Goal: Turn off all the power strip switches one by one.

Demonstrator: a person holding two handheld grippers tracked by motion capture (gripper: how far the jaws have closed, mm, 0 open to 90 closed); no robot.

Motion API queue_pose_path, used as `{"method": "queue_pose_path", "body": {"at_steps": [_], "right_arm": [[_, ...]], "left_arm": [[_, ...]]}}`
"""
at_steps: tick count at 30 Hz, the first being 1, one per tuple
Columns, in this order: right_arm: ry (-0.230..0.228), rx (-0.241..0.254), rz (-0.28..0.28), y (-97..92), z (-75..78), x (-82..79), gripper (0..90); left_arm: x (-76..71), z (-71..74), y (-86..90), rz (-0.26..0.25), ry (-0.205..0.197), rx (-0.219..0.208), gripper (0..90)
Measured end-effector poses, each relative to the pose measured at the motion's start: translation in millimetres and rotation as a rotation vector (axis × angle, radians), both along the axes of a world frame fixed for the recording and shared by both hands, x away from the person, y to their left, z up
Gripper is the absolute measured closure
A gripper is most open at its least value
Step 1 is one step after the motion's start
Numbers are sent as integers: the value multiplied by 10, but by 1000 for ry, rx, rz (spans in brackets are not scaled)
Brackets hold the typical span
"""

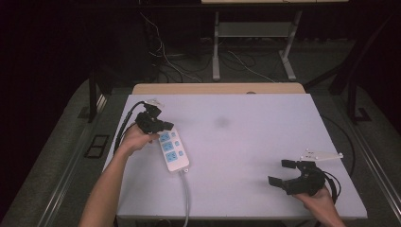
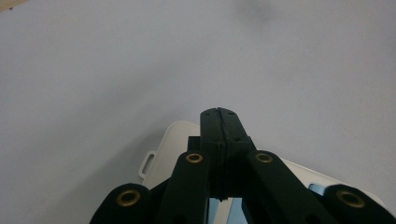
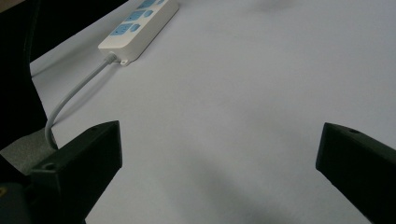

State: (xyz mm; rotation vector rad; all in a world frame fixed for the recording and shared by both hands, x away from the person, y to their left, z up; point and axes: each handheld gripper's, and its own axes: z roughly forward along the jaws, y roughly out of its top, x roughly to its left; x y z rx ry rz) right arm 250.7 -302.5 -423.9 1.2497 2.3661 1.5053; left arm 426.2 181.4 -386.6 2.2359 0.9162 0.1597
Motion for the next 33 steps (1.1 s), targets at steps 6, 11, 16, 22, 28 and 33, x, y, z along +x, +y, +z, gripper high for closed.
{"method": "queue_pose_path", "body": {"at_steps": [6, 11, 16, 22, 28, 33], "right_arm": [[0, 3, -2, -6, -1, -2, 3], [-3, 5, -5, -14, 0, -4, 3], [-4, 5, -6, -19, 3, -5, 3], [-4, 4, -6, -19, 4, -5, 3], [-5, 4, -5, -17, 6, -6, 3], [-9, 8, -8, -25, 13, -11, 3]], "left_arm": [[35, -75, -47, -10, 12, 22, 891], [56, -124, -74, -8, 20, 29, 891], [60, -155, -94, -10, 25, 47, 891], [59, -184, -103, -13, 33, 56, 891], [61, -214, -101, -13, 52, 63, 891], [69, -218, -112, -11, 51, 57, 891]]}}
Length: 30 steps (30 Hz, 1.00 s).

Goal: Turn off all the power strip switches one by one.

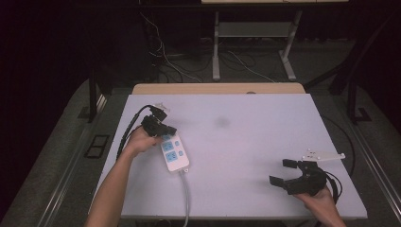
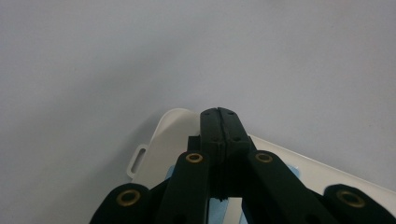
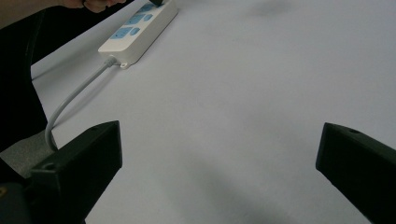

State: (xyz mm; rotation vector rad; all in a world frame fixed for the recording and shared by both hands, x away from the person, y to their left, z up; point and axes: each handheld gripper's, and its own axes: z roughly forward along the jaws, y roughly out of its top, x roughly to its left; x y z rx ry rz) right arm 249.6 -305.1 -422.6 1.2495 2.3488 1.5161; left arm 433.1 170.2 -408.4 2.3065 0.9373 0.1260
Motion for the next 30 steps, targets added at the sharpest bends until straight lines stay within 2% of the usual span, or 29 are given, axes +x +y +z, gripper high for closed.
{"method": "queue_pose_path", "body": {"at_steps": [9, 21, 23, 27, 30], "right_arm": [[-9, 0, 4, -2, 10, -9, 3], [-16, 10, 17, -10, 17, -18, 3], [-17, 12, 17, -12, 18, -17, 3], [-20, 15, 17, -14, 23, -21, 3], [-23, 13, 17, -15, 24, -23, 3]], "left_arm": [[-11, -3, 9, -3, 12, -4, 892], [19, -36, 70, 22, 53, -64, 896], [14, -42, 68, 23, 44, -58, 896], [1, -75, 110, 43, 49, -103, 896], [-12, -77, 108, 51, 42, -104, 896]]}}
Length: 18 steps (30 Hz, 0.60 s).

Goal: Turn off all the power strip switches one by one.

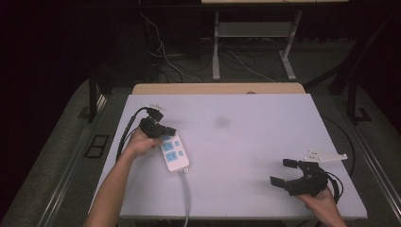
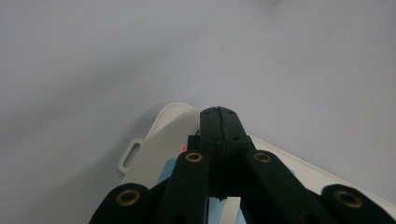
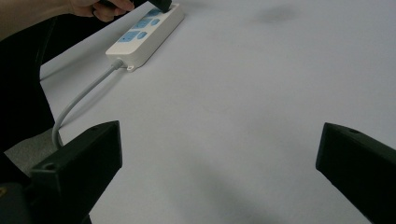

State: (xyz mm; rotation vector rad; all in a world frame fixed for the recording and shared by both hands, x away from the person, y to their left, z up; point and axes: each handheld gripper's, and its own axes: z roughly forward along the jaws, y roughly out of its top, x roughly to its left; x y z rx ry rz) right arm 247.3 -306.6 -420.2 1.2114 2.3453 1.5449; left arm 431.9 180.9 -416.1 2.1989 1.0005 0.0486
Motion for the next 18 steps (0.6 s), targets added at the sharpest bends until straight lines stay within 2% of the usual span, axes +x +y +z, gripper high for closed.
{"method": "queue_pose_path", "body": {"at_steps": [4, 8, 15, 16, 18], "right_arm": [[3, -2, -1, 7, -1, 3, 3], [4, -5, -1, 17, -5, 7, 3], [5, -7, -6, 14, -12, 23, 3], [5, -7, -7, 14, -12, 21, 3], [4, -5, -7, 11, -9, 18, 3]], "left_arm": [[-7, 7, -15, 1, -7, 11, 896], [-18, 3, -9, 16, -7, 2, 895], [-52, 7, -29, 29, -29, 19, 894], [-58, 8, -31, 32, -32, 18, 894], [-69, 36, -20, 47, -43, -9, 894]]}}
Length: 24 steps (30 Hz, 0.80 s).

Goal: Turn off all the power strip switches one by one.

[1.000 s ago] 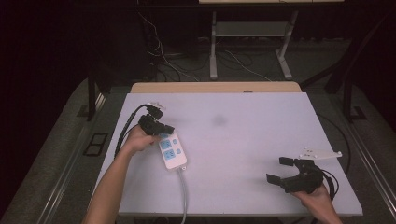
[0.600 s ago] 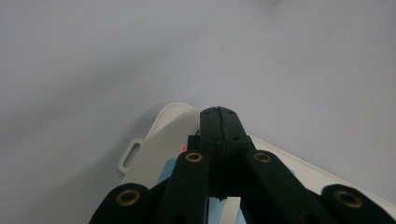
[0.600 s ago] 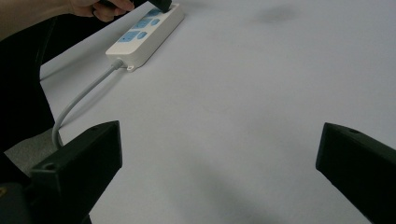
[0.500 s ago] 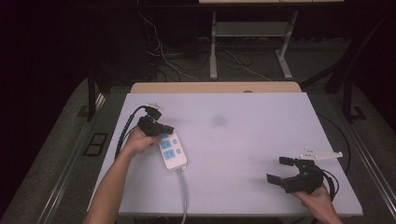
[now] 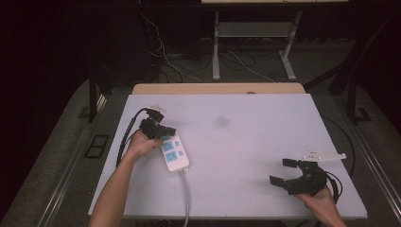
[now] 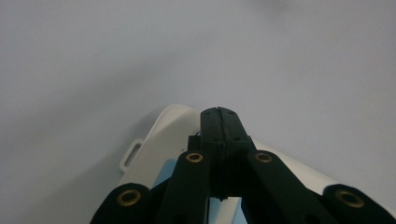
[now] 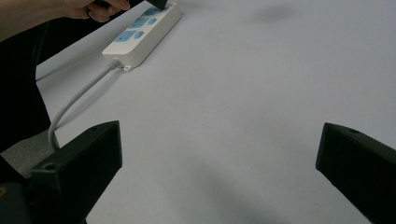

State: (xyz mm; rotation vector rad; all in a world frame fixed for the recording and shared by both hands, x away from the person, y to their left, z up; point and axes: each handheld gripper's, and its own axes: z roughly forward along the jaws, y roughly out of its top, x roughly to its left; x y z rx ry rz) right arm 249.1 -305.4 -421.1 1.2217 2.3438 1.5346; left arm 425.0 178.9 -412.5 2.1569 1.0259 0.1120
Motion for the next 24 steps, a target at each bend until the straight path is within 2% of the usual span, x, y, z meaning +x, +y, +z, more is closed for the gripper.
{"method": "queue_pose_path", "body": {"at_steps": [2, 8, 14, 21, 24], "right_arm": [[1, 3, -2, -2, 1, 2, 3], [0, 3, -3, -5, 2, 3, 3], [-1, 4, -3, -4, 1, 4, 3], [0, 6, -4, -2, 4, 0, 3], [-2, 5, -2, 4, 6, 0, 3]], "left_arm": [[-12, 10, -8, -6, -11, 42, 894], [-21, 77, 31, 21, -37, 1, 894], [-41, 119, 73, 33, -47, 0, 892], [-101, 223, 161, 60, -78, -10, 889], [-142, 280, 199, 71, -95, -12, 841]]}}
